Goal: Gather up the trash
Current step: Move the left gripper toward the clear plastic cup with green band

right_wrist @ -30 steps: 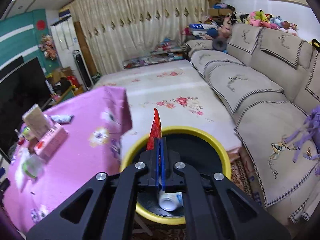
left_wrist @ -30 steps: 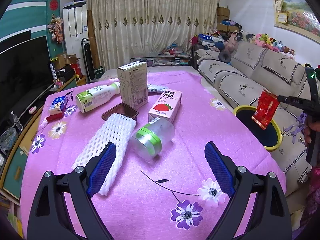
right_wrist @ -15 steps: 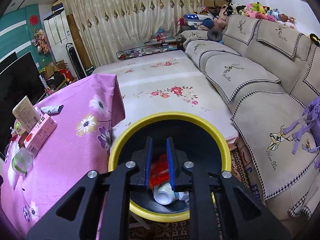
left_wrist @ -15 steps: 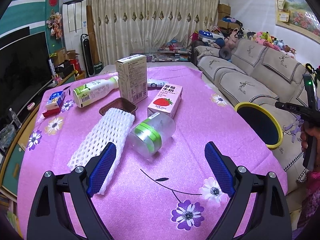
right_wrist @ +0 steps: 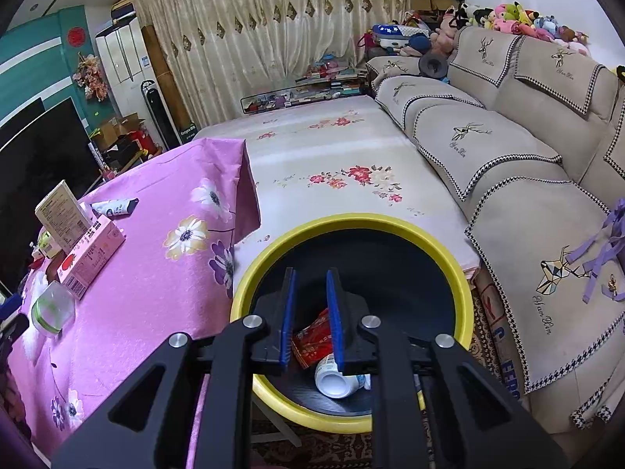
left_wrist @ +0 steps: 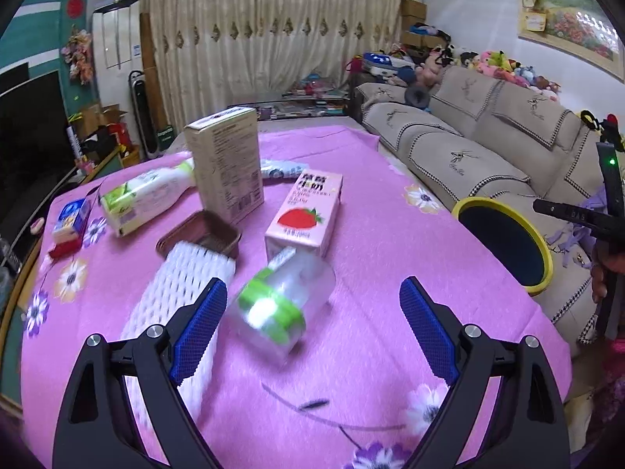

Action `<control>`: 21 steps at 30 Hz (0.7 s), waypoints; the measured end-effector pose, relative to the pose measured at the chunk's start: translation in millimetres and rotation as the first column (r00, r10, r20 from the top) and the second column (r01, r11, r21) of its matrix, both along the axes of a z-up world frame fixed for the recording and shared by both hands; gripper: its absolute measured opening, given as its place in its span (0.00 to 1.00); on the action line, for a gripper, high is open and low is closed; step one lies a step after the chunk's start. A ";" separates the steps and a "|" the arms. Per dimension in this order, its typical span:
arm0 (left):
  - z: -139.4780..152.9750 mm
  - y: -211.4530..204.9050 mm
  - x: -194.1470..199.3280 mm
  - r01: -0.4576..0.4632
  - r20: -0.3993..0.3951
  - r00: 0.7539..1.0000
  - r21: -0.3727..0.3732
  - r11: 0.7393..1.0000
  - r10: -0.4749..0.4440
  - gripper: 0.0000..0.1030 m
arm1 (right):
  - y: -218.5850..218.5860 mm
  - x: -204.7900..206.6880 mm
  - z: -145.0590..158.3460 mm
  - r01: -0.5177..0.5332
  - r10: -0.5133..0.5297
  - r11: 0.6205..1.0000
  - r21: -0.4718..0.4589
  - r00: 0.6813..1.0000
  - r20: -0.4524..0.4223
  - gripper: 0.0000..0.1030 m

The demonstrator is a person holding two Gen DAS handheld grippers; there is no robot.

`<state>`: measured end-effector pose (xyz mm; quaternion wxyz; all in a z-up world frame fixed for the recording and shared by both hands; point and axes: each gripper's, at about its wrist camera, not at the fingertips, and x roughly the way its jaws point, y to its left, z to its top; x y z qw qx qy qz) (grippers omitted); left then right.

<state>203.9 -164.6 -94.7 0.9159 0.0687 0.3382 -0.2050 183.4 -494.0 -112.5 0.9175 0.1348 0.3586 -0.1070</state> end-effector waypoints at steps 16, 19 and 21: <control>-30.6 -20.4 51.6 0.076 -0.101 0.992 0.061 0.995 -0.070 0.86 | -9.8 0.0 -15.1 -0.004 0.005 0.999 0.052 1.000 -0.017 0.19; -31.5 -23.3 51.7 0.084 -0.107 0.991 0.060 0.995 -0.077 0.86 | -10.2 1.0 -17.3 -0.008 0.009 0.998 0.058 1.000 -0.021 0.19; -29.9 -23.7 49.1 0.096 -0.112 0.990 0.054 0.994 -0.090 0.86 | -10.8 1.0 -18.4 -0.010 0.011 0.998 0.061 1.000 -0.023 0.19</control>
